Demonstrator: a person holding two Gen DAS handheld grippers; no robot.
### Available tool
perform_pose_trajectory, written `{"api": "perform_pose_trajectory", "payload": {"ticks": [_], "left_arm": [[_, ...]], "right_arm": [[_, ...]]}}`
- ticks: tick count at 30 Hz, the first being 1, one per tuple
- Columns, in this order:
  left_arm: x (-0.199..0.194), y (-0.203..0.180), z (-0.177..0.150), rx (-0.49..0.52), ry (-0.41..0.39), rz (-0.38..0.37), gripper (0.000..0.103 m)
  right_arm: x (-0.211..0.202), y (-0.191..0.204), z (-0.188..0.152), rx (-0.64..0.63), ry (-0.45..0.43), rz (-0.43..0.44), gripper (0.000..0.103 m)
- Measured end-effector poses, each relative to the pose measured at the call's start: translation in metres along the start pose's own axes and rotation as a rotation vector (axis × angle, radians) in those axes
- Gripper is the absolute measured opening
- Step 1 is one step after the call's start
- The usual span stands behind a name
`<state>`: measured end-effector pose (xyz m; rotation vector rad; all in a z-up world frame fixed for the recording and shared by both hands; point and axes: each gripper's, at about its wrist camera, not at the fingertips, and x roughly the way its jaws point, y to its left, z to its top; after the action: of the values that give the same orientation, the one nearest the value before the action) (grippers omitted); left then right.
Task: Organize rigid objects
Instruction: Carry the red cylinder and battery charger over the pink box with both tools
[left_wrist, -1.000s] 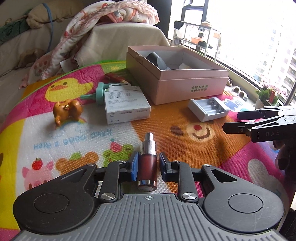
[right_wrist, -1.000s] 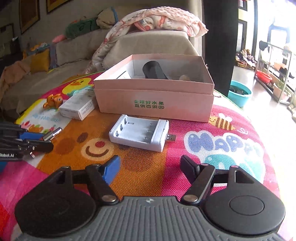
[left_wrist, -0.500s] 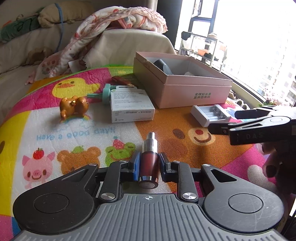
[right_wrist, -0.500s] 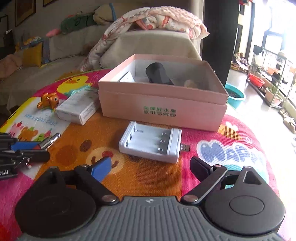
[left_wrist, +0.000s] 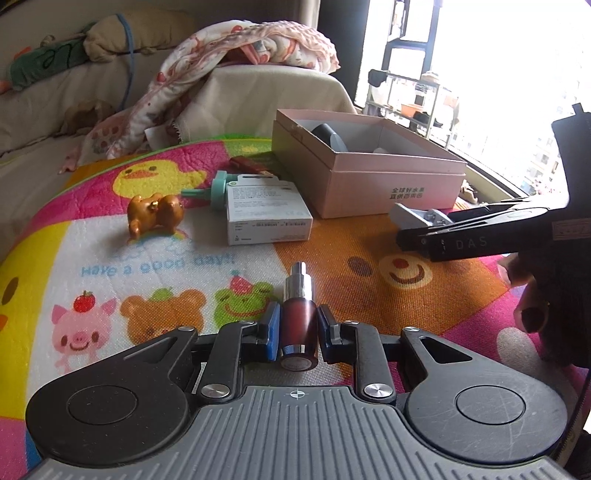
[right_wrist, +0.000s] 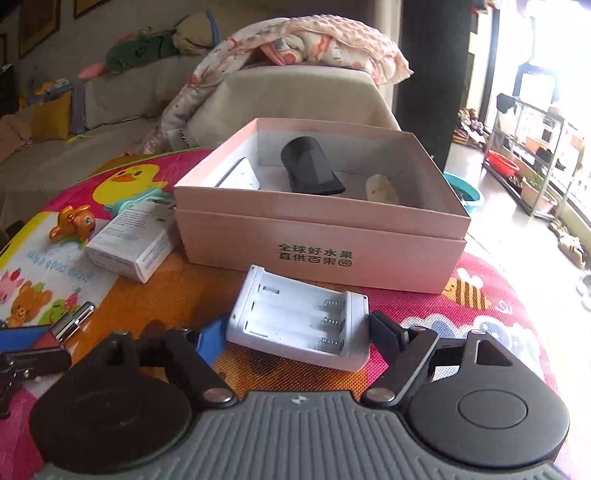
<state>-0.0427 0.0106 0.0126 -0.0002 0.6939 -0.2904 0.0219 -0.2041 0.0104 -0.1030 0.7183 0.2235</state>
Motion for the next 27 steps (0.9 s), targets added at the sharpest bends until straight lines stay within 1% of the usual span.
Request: {"api": "perform_pose_trajectory", "payload": {"ticks": [2, 4, 5, 9, 12, 15, 18, 20, 22, 23, 25, 27], "left_arm": [[0.002, -0.003, 0.002, 0.02, -0.001, 0.007, 0.024], [0.002, -0.006, 0.002, 0.049, -0.002, 0.009, 0.024], [0.002, -0.007, 0.002, 0.06, -0.001, -0.002, 0.024], [-0.007, -0.013, 0.002, 0.077, 0.004, -0.111, 0.024], [-0.022, -0.024, 0.012, 0.104, -0.023, -0.165, 0.024], [-0.035, -0.037, 0.041, 0.144, -0.088, -0.202, 0.024], [-0.036, -0.052, 0.083, 0.192, -0.176, -0.203, 0.024], [-0.025, -0.057, 0.116, 0.192, -0.238, -0.207, 0.024], [-0.002, -0.055, 0.147, 0.153, -0.266, -0.227, 0.024], [0.011, -0.053, 0.159, 0.129, -0.267, -0.24, 0.024], [0.045, -0.048, 0.185, 0.077, -0.239, -0.258, 0.024], [0.073, -0.045, 0.198, 0.049, -0.19, -0.232, 0.024]], "right_arm": [[-0.007, 0.001, -0.002, -0.025, -0.004, 0.037, 0.08], [-0.016, 0.001, -0.005, -0.045, -0.008, 0.05, 0.08], [-0.021, 0.0, -0.007, -0.057, -0.011, 0.054, 0.08], [-0.051, -0.007, -0.015, -0.1, -0.042, 0.078, 0.08], [-0.083, -0.014, -0.014, -0.145, -0.117, 0.079, 0.08], [-0.118, -0.023, -0.002, -0.157, -0.247, 0.054, 0.08], [-0.141, -0.033, 0.024, -0.14, -0.37, 0.023, 0.08], [-0.145, -0.039, 0.047, -0.129, -0.444, -0.012, 0.08], [-0.141, -0.045, 0.072, -0.108, -0.488, -0.037, 0.08], [-0.136, -0.048, 0.083, -0.098, -0.498, -0.044, 0.08], [-0.121, -0.053, 0.099, -0.081, -0.502, -0.052, 0.08], [-0.101, -0.055, 0.107, -0.067, -0.469, -0.054, 0.08]]}}
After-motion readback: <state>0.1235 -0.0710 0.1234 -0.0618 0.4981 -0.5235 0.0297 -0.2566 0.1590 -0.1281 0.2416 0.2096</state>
